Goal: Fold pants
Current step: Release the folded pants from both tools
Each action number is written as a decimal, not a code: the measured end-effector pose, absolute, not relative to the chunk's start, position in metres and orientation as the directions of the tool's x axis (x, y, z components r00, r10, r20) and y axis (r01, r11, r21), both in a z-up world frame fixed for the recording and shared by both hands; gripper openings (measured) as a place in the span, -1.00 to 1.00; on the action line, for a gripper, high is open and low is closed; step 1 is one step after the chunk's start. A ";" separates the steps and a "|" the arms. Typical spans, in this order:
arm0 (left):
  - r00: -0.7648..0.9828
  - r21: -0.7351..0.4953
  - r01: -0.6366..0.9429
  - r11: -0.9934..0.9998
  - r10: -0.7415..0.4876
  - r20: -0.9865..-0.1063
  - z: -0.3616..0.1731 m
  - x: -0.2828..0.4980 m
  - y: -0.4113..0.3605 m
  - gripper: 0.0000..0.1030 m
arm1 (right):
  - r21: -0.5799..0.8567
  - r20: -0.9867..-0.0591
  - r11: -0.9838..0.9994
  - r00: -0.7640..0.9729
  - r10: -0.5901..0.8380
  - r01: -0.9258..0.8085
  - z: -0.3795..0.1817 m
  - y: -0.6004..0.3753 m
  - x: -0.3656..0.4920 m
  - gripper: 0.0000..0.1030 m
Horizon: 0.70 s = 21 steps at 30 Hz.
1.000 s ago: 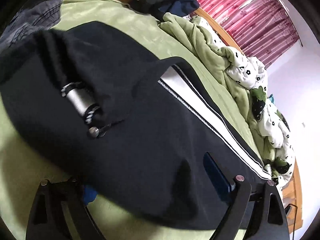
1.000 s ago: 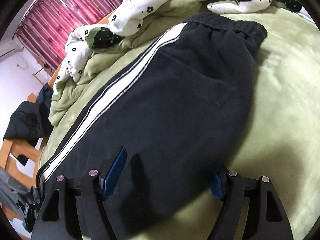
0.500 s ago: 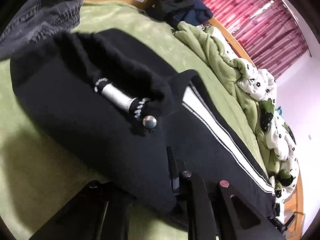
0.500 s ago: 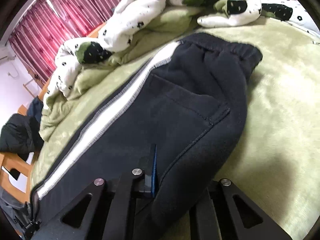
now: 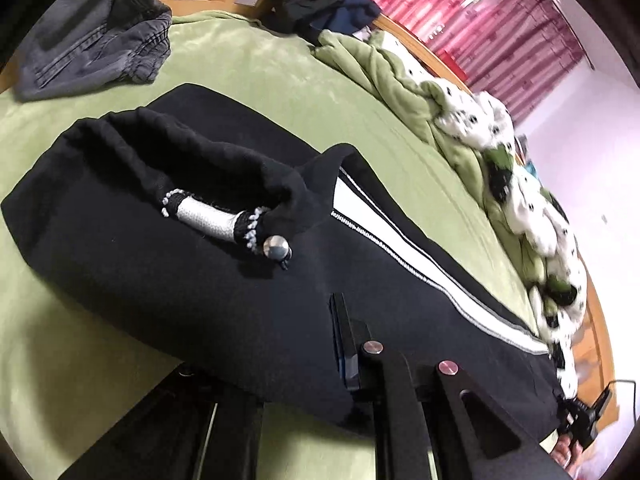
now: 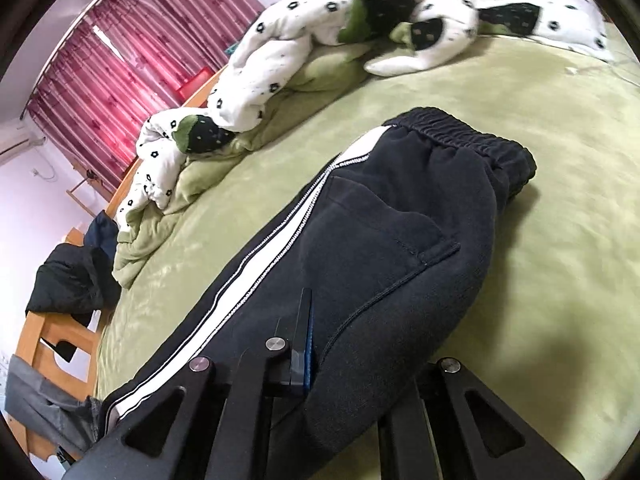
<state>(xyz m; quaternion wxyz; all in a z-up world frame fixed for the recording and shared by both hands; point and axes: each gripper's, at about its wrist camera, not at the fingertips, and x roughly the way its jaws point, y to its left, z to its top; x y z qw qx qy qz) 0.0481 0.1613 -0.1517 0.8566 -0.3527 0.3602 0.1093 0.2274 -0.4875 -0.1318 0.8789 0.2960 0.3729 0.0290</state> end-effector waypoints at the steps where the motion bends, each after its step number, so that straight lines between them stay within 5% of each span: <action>1: 0.711 -0.517 -0.433 0.738 -0.073 -0.699 -0.152 0.037 0.155 -0.76 | 0.537 -0.639 0.827 0.721 0.267 0.169 -0.132 -0.493 0.217 -0.84; 10: 0.698 -0.488 -0.433 0.758 -0.061 -0.714 -0.160 -0.008 0.132 -0.73 | 0.482 -0.703 0.848 0.675 0.224 0.221 -0.167 -0.512 0.167 -0.81; 21: 0.645 -0.395 -0.428 0.813 -0.031 -0.764 -0.153 -0.037 0.129 -0.09 | 0.443 -0.691 0.863 0.707 0.155 0.244 -0.151 -0.544 0.103 -0.07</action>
